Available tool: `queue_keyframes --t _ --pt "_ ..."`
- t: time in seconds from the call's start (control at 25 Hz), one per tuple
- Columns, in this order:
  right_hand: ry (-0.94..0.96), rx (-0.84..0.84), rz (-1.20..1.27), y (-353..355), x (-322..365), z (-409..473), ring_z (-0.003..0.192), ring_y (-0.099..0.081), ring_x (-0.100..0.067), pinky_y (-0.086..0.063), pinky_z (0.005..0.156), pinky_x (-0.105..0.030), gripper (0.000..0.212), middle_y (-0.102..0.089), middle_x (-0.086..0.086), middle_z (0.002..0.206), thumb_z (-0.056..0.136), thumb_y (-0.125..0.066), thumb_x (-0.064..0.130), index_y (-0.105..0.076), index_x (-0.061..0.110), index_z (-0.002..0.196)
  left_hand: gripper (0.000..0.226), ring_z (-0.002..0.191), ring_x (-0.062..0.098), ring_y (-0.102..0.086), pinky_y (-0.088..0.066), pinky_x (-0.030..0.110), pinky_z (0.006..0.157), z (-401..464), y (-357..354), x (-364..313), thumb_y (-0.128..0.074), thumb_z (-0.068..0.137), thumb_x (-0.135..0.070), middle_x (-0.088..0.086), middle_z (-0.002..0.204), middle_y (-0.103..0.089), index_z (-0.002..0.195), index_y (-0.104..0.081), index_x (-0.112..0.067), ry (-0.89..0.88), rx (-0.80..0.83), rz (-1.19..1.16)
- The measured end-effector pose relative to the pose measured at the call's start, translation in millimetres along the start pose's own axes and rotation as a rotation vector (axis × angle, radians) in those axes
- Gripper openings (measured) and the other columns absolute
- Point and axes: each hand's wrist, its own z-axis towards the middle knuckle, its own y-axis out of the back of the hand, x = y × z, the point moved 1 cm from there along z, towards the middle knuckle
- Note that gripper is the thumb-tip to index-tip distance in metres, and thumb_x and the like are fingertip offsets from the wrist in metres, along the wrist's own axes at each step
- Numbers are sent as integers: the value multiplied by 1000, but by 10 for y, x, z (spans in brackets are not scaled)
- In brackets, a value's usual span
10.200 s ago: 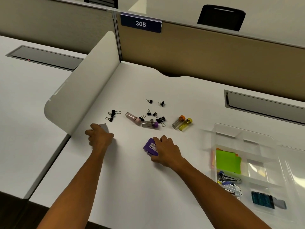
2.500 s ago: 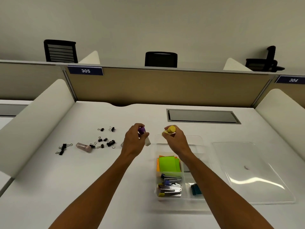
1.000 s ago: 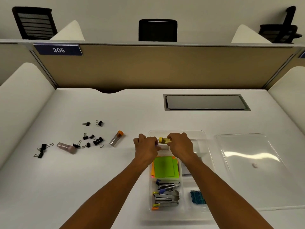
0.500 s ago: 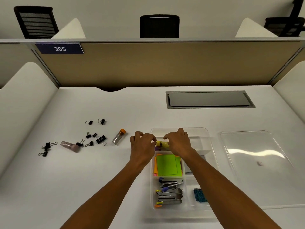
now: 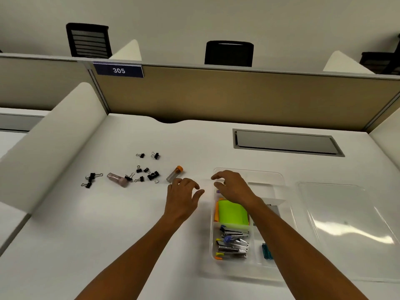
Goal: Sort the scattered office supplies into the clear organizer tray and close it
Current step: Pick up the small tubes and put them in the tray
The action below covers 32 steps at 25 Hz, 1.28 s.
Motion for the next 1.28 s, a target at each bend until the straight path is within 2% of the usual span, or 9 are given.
queue_keyframes --t 0.16,0.32,0.52,0.68,0.8,0.96,1.04,1.16,1.28 --pt "35 26 -9 -249 284 4 93 -58 -13 -43 84 -26 21 -63 4 116 91 -61 30 -66 31 112 24 113 22 -48 -39 35 87 -177 228 337 -56 91 -46 -10 113 -65 103 -64 -27 77 -28 10" --pt "10 149 -60 -605 519 18 102 -58 -15 -46 91 -31 27 -57 4 126 91 -59 36 -61 33 118 20 114 24 -49 -40 35 86 -326 399 777 -59 91 -38 -5 117 -64 106 -65 -25 141 -35 43" --pt "-33 255 -81 -1032 809 132 116 -55 -24 -41 103 -37 45 -44 -1 141 91 -59 37 -50 28 135 20 109 31 -52 -43 41 84 -348 639 1372 -66 86 -22 2 118 -62 106 -66 -19 205 -80 6" --pt "-68 276 -90 -1246 959 273 121 -54 -25 -38 108 -36 61 -25 -3 156 93 -57 36 -34 21 148 40 109 36 -50 -45 45 85 -223 797 1788 -63 77 -5 8 127 -55 116 -62 -13 227 -52 4" --pt "-102 282 -157 -1325 994 427 130 -48 -25 -37 109 -38 68 -11 -2 163 95 -54 37 -25 15 152 49 119 36 -44 -42 44 91 -86 834 2026 -58 75 1 9 136 -48 122 -58 -15 271 -1 18" --pt "-104 279 -237 -1341 988 628 143 -31 -27 -31 113 -37 73 0 -2 164 95 -54 32 -16 8 152 71 140 37 -23 -36 48 102 77 787 2274 -53 71 7 10 152 -32 137 -45 -17 281 144 58" --pt "-79 288 -313 -1350 989 714 140 -33 -32 -34 110 -41 70 3 0 164 95 -54 30 -18 8 151 79 145 35 -13 -32 49 107 110 747 2369 -53 71 8 10 157 -22 144 -37 -19 276 228 77" --pt "-82 340 -367 -1389 989 814 140 -32 -33 -35 108 -43 69 2 4 164 96 -51 27 -13 16 153 82 144 33 -15 -33 48 107 112 727 2474 -52 71 10 9 156 -24 145 -35 -19 297 236 13" --pt "-68 348 -363 -1427 938 828 134 -39 -31 -41 103 -45 65 -23 1 160 95 -52 23 -18 21 151 73 127 37 -37 -40 45 99 102 733 2534 -50 69 15 10 141 -47 137 -48 -13 269 125 25"
